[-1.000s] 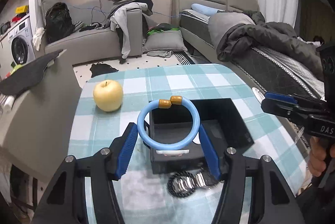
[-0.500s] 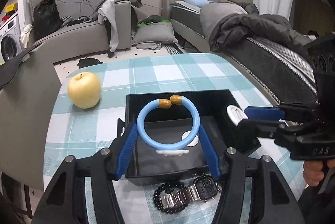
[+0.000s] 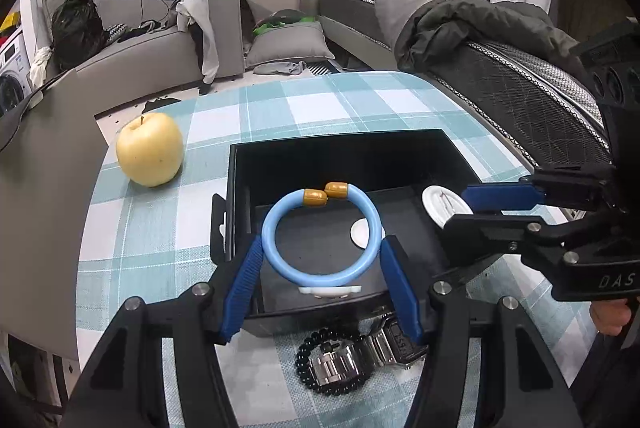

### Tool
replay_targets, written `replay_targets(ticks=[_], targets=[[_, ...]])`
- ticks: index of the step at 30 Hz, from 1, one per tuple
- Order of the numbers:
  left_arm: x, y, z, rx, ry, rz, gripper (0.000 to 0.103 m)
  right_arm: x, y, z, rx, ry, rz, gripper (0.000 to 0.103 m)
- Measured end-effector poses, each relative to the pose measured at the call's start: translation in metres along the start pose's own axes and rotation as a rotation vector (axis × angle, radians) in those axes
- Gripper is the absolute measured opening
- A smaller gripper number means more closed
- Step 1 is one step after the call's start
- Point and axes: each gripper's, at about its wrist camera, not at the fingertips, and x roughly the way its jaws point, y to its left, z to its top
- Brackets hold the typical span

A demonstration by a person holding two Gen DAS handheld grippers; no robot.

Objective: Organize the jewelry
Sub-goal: 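Carry the bangle and badge into the black box and open both tools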

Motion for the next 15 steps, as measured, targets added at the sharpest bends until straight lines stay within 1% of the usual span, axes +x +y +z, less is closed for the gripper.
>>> replay_targets(ticks=[2, 8, 15], targets=[[0.0004, 0.0021, 0.0004, -0.016, 0.003, -0.016, 0.055, 0.0006, 0.0018, -0.0007, -0.021, -0.003, -0.01, 0.04], [-0.0001, -0.0026, -0.0002, -0.017, 0.008, -0.037, 0.055, 0.0013, 0.0013, -0.0001, -0.046, -0.003, -0.045, 0.039], [-0.0001, -0.0029, -0.0001, -0.026, 0.012, -0.038, 0.056, 0.0033, 0.0041, -0.0005, -0.07, -0.014, -0.081, 0.04]])
